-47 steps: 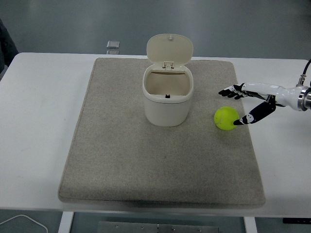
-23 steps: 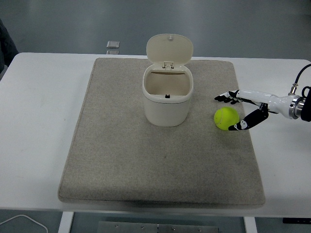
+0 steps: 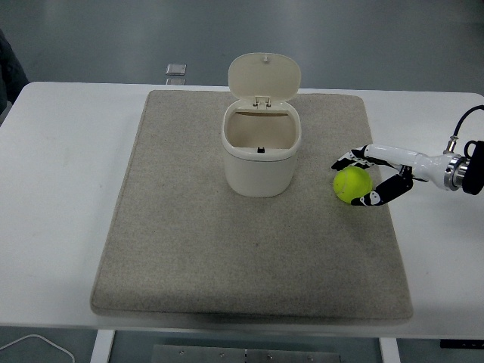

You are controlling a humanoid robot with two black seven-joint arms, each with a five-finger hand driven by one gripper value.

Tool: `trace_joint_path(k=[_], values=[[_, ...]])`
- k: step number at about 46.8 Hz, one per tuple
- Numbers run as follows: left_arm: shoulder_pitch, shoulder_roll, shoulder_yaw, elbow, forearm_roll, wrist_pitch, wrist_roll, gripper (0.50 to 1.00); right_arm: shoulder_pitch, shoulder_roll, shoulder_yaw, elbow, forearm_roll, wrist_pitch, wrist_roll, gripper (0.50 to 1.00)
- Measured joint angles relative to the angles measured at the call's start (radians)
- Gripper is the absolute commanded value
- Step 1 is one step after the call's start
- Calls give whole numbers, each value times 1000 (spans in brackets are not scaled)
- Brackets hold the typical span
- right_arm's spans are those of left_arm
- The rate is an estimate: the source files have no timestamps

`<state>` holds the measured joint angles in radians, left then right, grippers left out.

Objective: Pick up the tennis ball and place it in the box.

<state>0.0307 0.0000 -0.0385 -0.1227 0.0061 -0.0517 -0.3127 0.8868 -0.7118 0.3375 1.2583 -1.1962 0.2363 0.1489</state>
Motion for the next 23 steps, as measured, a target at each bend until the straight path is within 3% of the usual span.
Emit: trace_joint_path(k=[16, 23], values=[[0, 0, 0, 0, 0, 1, 0, 992, 3, 2, 0, 0, 0, 0, -1, 625], [0, 0, 0, 0, 0, 1, 0, 992, 7, -5, 3, 0, 8, 0, -2, 625]])
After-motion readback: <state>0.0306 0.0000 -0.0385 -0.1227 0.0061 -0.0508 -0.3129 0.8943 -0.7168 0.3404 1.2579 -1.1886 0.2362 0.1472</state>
